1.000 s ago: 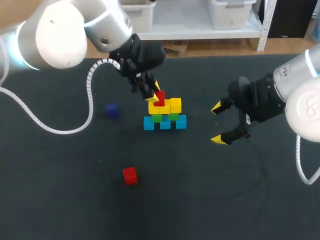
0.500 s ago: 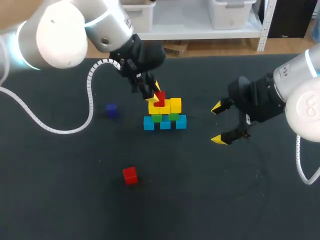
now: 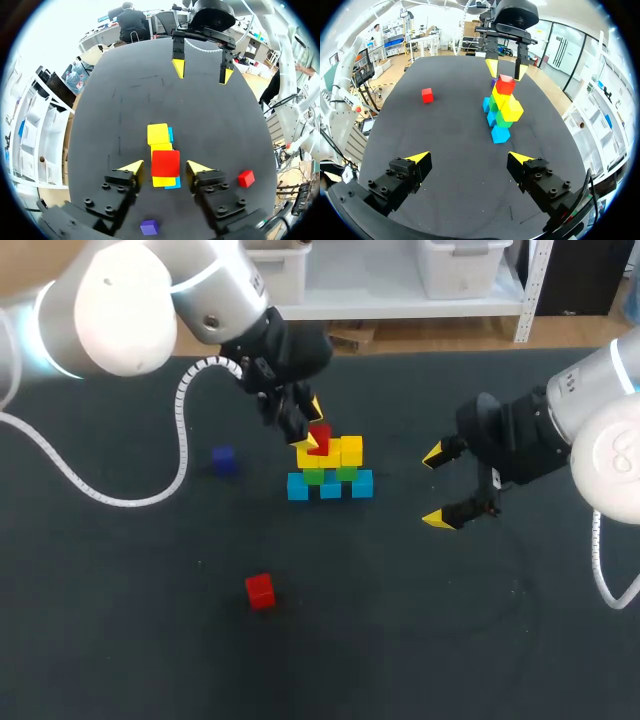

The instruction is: Place the blue cubes, place green cubes on the blue cubes, place the yellow cubes on the green cubes, then place the red cubes on the yellow cubes, and place purple cube on the red cubes.

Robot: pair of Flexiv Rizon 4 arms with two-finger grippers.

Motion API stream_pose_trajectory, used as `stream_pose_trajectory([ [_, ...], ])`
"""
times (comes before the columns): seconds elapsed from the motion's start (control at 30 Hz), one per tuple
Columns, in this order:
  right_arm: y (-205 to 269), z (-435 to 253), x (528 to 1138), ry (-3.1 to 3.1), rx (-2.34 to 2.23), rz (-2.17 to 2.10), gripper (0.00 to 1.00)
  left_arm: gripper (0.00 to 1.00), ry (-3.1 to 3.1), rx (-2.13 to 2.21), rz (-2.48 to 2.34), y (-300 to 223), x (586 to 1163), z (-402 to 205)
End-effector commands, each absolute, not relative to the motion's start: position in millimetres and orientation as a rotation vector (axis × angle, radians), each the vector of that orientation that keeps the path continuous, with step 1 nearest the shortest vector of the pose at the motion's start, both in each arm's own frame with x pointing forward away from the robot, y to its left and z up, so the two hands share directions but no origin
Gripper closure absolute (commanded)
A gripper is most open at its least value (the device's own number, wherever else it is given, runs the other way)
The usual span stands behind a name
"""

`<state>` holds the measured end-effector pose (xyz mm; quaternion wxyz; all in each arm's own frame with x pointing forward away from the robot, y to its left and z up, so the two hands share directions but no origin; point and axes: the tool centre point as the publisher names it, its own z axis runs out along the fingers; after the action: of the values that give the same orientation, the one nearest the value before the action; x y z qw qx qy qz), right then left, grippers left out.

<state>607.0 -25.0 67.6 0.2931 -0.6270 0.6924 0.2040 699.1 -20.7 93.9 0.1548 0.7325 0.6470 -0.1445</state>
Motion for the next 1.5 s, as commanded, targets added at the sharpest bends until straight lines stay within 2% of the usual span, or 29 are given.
stream_pose_trajectory([
  [0.03, -25, 67, 607, 1.842, -1.670, 0.546, 0.00, 0.33, 1.854, 2.104, -0.416, -22, 702, 94],
  [0.57, -25, 67, 607, 1.842, -1.670, 0.546, 0.00, 0.25, 1.828, 2.117, -0.427, -37, 703, 93],
  [0.97, -25, 67, 607, 1.842, -1.670, 0.546, 0.00, 0.28, 1.828, 2.109, -0.428, -43, 708, 93],
  [1.5, -25, 67, 607, 1.842, -1.670, 0.546, 0.00, 0.27, 1.829, 2.112, -0.424, -46, 711, 92],
])
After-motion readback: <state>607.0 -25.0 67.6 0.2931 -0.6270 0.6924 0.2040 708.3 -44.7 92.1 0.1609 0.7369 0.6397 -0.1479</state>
